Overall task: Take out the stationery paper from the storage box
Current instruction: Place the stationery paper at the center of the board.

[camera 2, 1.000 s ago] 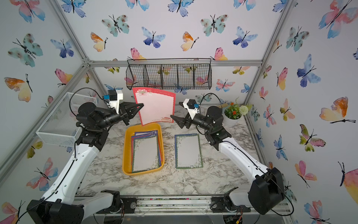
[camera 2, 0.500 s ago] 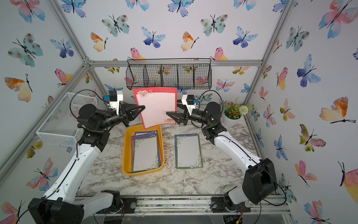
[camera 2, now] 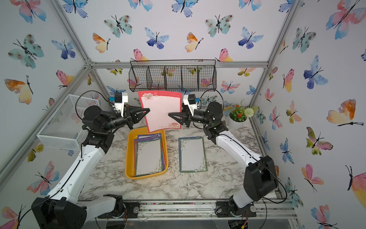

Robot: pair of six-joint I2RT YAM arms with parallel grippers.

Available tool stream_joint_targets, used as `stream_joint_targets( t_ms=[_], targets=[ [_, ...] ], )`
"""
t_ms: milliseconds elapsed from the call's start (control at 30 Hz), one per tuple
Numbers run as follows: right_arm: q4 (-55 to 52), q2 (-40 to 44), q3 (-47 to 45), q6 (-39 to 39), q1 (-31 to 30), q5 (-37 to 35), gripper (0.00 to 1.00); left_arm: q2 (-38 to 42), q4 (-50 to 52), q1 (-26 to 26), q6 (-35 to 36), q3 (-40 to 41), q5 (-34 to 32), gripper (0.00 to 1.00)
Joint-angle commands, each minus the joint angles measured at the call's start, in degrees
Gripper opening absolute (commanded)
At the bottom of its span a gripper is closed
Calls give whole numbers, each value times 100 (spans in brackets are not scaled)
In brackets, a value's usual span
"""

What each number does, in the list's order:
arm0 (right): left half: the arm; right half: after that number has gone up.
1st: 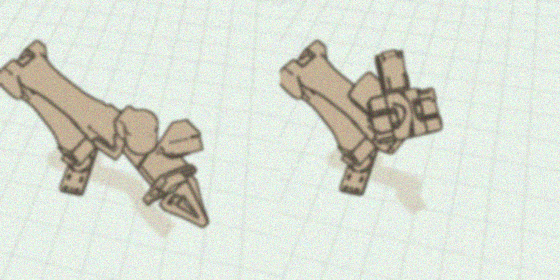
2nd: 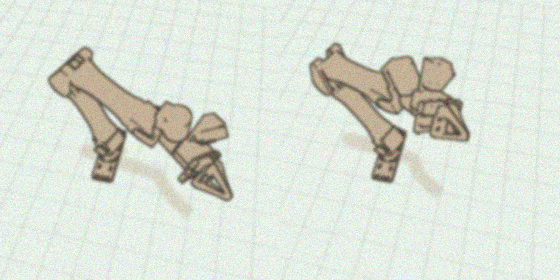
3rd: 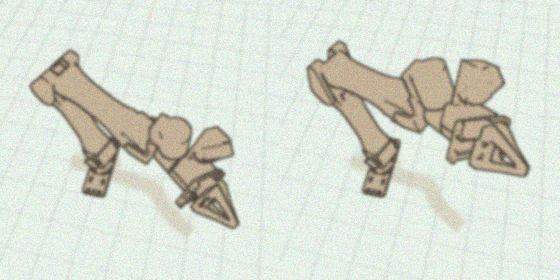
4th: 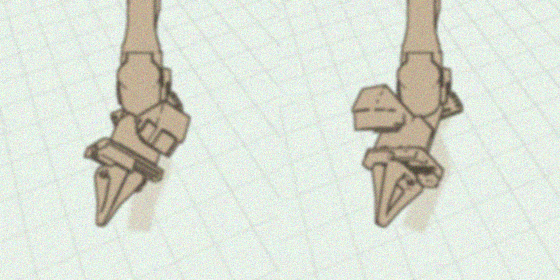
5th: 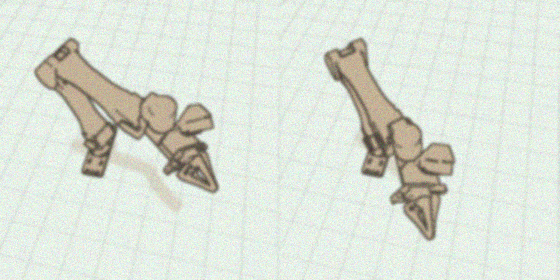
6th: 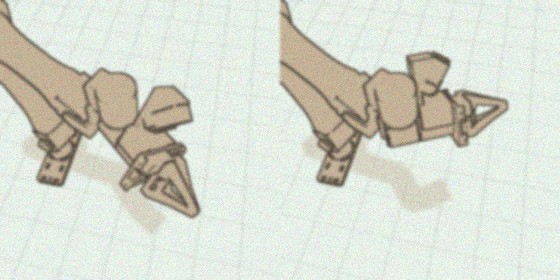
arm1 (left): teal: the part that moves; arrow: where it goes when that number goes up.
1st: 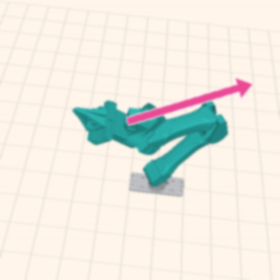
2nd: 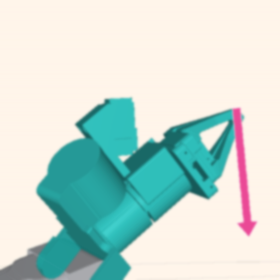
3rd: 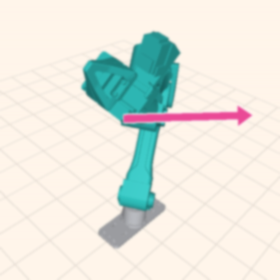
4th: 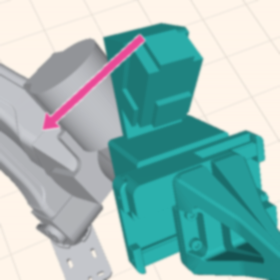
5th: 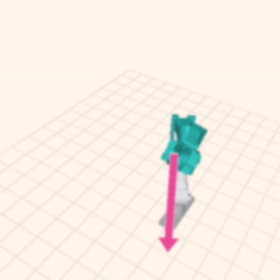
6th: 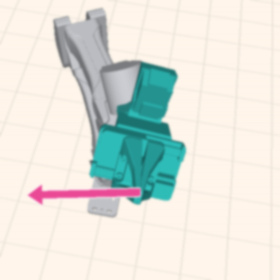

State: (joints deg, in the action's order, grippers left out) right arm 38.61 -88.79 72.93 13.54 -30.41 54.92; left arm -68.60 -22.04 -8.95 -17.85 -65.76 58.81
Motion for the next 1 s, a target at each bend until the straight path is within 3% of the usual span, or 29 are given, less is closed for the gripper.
stream_joint_targets(
  t_ms=[0,167,533,567,600,700,733,967],
  targets=[
    [98,46,133,114,0,70,32,30,-177,21,-88,-20,156,0],
    [31,120,83,163,0,-62,7,57,-196,23,-144,-35,170,0],
    [139,152,-59,349,0,-165,2,145,-230,10,-95,50,132,0],
    [131,152,-59,359,0,-178,2,160,-222,12,-78,62,94,3],
    [123,152,-64,375,-2,-204,2,171,-197,11,-50,63,36,15],
    [-35,202,-68,437,-1,-338,2,215,-123,24,-18,72,-190,60],
    [-118,232,-76,439,-4,-379,2,224,-95,33,-12,63,-262,68],
    [-1478,505,-94,93,0,-768,2,266,368,42,295,1,-979,95]
  ],
)
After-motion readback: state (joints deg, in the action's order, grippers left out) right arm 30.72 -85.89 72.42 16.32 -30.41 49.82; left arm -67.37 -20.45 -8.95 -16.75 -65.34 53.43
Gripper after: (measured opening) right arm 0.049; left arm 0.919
